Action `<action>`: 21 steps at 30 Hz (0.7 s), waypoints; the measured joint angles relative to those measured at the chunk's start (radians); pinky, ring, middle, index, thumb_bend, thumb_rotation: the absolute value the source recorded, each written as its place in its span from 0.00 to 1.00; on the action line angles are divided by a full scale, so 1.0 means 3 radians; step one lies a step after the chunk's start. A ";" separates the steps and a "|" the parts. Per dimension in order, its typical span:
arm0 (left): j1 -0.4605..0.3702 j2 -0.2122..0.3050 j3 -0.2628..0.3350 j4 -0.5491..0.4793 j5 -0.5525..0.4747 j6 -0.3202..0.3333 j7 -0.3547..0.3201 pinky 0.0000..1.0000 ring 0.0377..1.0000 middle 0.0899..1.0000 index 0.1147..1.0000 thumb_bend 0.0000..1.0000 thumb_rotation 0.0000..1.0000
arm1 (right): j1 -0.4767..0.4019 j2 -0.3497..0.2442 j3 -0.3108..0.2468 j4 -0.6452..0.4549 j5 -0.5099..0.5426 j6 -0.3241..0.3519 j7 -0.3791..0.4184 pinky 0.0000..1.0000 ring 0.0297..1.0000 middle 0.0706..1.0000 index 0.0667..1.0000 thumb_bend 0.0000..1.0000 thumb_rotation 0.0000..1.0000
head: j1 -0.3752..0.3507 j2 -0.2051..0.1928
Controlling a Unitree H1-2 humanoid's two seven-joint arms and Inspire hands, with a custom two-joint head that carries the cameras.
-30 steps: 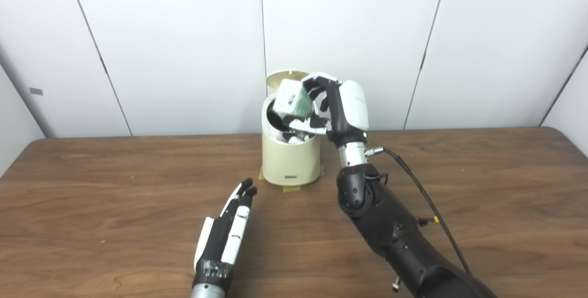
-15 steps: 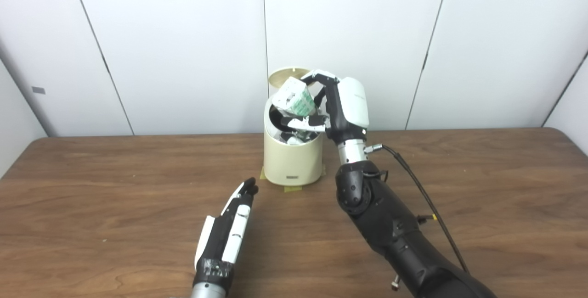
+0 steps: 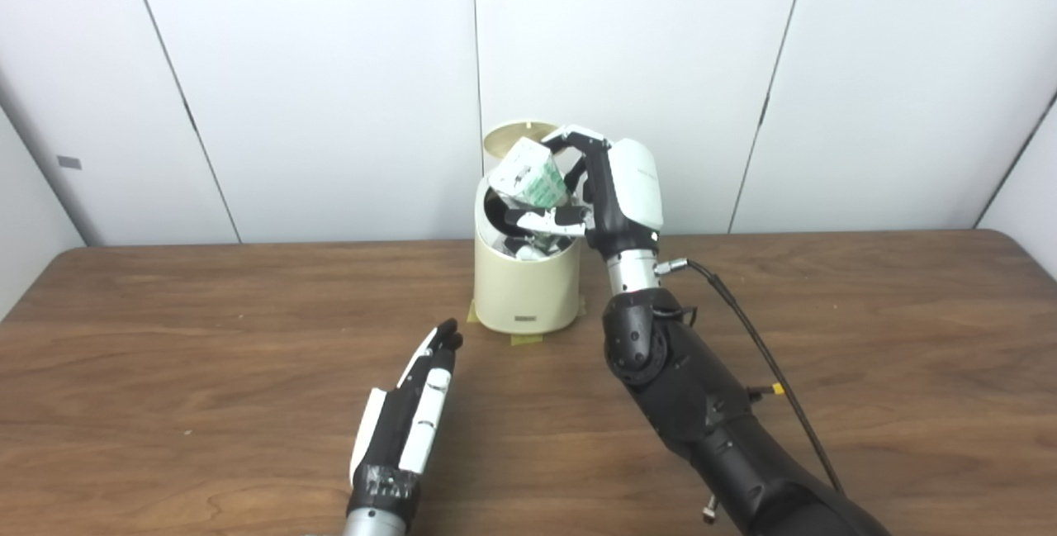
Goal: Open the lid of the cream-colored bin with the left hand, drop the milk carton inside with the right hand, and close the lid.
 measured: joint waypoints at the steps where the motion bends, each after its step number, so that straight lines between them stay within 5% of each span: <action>1: 0.0000 0.0000 0.0000 0.0000 0.0000 0.0000 0.0000 1.00 0.96 0.93 0.94 0.54 0.93 | 0.0002 0.0001 -0.0003 0.0000 0.0006 0.0002 0.0005 0.16 0.25 0.56 0.46 0.52 0.15 | 0.0000 0.0000; 9: 0.0004 -0.0001 -0.0013 0.0000 0.0000 -0.0003 0.0001 0.99 0.95 0.93 0.94 0.53 0.93 | 0.0076 -0.0005 -0.0046 -0.0060 0.0224 -0.0041 0.0238 0.48 0.56 0.62 0.46 0.52 0.15 | 0.0046 -0.0026; 10: 0.0007 -0.0001 -0.0014 0.0000 0.0000 -0.0004 0.0001 0.99 0.96 0.93 0.94 0.53 0.93 | 0.0088 -0.0011 -0.0047 -0.0088 0.0238 -0.0041 0.0275 0.49 0.57 0.63 0.53 0.70 0.18 | 0.0051 -0.0021; 12: 0.0010 -0.0001 -0.0015 0.0000 0.0001 -0.0004 0.0004 0.98 0.96 0.93 0.94 0.53 0.92 | 0.0093 -0.0034 -0.0045 -0.0149 0.0270 -0.0029 0.0389 0.54 0.62 0.65 0.60 0.87 0.24 | 0.0066 -0.0015; 21: 0.0010 -0.0001 -0.0044 0.0000 0.0024 -0.0004 0.0008 0.99 0.96 0.93 0.94 0.55 0.91 | 0.0135 -0.0060 -0.0019 -0.0286 0.0325 0.0168 0.0832 0.65 0.69 0.67 0.62 0.97 0.26 | 0.0082 -0.0021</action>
